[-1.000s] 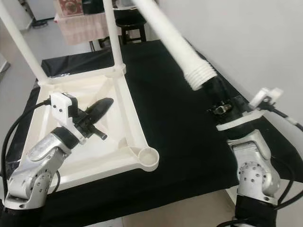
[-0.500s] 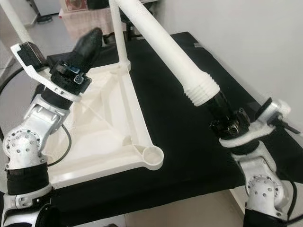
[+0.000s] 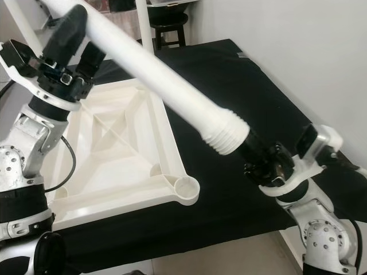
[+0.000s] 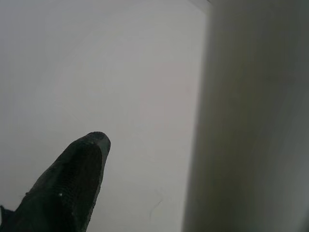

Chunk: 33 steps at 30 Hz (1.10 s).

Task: Building children table

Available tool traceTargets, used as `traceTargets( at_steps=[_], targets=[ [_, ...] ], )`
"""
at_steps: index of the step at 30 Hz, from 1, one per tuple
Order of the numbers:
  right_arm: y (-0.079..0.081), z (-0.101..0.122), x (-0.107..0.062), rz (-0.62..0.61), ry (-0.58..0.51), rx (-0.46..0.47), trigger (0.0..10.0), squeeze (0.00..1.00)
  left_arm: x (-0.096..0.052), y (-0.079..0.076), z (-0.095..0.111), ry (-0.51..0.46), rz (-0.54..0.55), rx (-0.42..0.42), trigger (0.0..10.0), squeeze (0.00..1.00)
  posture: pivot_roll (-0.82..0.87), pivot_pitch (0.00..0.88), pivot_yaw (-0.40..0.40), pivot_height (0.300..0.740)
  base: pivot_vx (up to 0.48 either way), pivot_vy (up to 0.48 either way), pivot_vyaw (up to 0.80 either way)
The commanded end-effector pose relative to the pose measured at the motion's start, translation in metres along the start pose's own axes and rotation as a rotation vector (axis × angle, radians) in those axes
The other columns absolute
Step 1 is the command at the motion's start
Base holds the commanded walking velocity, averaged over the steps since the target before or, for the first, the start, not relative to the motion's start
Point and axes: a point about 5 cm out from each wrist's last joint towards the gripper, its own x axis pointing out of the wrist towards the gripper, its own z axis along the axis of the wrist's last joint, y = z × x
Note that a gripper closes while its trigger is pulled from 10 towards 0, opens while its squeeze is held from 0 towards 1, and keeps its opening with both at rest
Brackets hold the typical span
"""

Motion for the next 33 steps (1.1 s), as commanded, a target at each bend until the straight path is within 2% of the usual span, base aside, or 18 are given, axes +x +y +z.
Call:
traceTargets(
  at_steps=[1,5,6,7,9,10,15,16,17,18,19,20,21,26,27,28,29,33],
  targets=[
    [0.007,-0.005,0.006,0.063,0.056,0.002,0.0,0.00,-0.002,-0.001,0.003,0.029,-0.004,0.003,10.0,0.00,-0.03,0.040,0.078,0.740,0.000,0.000,0.00],
    [0.008,-0.011,0.008,0.074,0.091,0.011,0.0,0.00,-0.001,-0.003,0.001,0.068,-0.022,-0.006,10.0,0.00,-0.03,0.040,0.080,0.740,0.000,0.000,0.00],
    [0.007,-0.013,0.009,0.073,0.100,0.012,0.0,0.00,-0.002,-0.004,0.000,0.073,-0.031,-0.018,3.5,0.00,-0.03,0.040,0.080,0.740,0.000,0.000,0.00],
    [0.007,-0.014,0.009,0.072,0.105,0.012,0.0,0.00,-0.002,-0.005,0.000,0.071,-0.036,-0.028,0.0,0.00,-0.03,0.042,0.078,0.740,0.000,0.000,0.00],
    [0.006,-0.014,0.009,0.067,0.106,0.012,0.0,0.00,-0.002,-0.007,-0.001,0.071,-0.057,-0.040,0.0,0.00,-0.03,0.042,0.077,0.740,0.000,0.000,0.00],
    [0.004,-0.014,0.008,0.056,0.106,0.010,1.3,0.00,-0.002,-0.010,-0.002,0.072,-0.077,-0.051,0.0,0.00,-0.03,0.044,0.073,0.740,0.000,0.000,0.00],
    [0.002,-0.013,0.006,0.037,0.108,0.006,1.5,0.00,-0.002,-0.013,-0.003,0.073,-0.100,-0.064,0.0,0.00,-0.03,0.047,0.074,0.740,0.000,0.000,0.00],
    [0.000,-0.013,0.006,0.027,0.108,0.002,3.1,0.00,-0.003,-0.013,-0.003,0.069,-0.099,-0.066,0.0,0.00,-0.03,0.048,0.073,0.740,0.000,0.000,0.00],
    [0.000,-0.013,0.006,0.027,0.108,0.002,3.1,0.00,-0.003,-0.013,-0.003,0.069,-0.099,-0.066,0.0,0.00,-0.03,0.048,0.073,0.740,0.000,0.000,0.00],
    [-0.001,-0.013,0.005,0.011,0.107,-0.007,4.4,0.00,-0.002,-0.013,-0.002,0.064,-0.093,-0.066,0.0,0.00,-0.03,0.052,0.073,0.740,0.000,0.000,0.00],
    [-0.002,-0.013,0.005,-0.001,0.107,-0.011,7.3,0.00,-0.002,-0.013,-0.001,0.056,-0.092,-0.068,0.0,0.00,-0.04,0.056,0.073,0.740,0.000,0.000,0.00],
    [-0.002,-0.013,0.005,-0.001,0.107,-0.011,7.3,0.00,-0.002,-0.013,-0.001,0.056,-0.092,-0.068,0.0,0.00,-0.04,0.056,0.073,0.740,0.000,0.000,0.00],
    [-0.004,-0.015,0.005,-0.019,0.108,-0.016,10.0,0.00,-0.003,-0.014,0.000,0.048,-0.093,-0.069,0.0,0.00,-0.04,0.056,0.073,0.740,0.000,0.000,0.00],
    [-0.005,-0.016,0.005,-0.034,0.103,-0.010,10.0,0.00,-0.002,-0.013,0.002,0.034,-0.092,-0.065,0.0,0.00,-0.04,0.058,0.072,0.740,0.000,0.000,0.00],
    [-0.007,-0.016,0.005,-0.049,0.086,0.001,10.0,0.84,-0.002,-0.013,0.005,0.018,-0.089,-0.059,0.0,0.00,-0.04,0.058,0.072,0.740,0.000,0.000,0.00],
    [-0.007,-0.016,0.005,-0.049,0.086,0.001,10.0,0.84,-0.002,-0.013,0.005,0.018,-0.089,-0.059,0.0,0.00,-0.04,0.058,0.072,0.740,0.000,0.000,0.00],
    [-0.009,-0.015,0.004,-0.060,0.074,0.008,10.0,1.00,-0.001,-0.013,0.006,0.006,-0.086,-0.055,0.0,0.00,-0.04,0.058,0.072,0.740,0.000,0.000,0.00],
    [-0.012,-0.016,0.003,-0.105,0.051,0.014,10.0,1.00,0.000,-0.014,0.016,-0.033,-0.083,-0.031,0.0,0.00,-0.04,0.059,0.070,0.740,0.000,0.000,0.00]
  ],
)
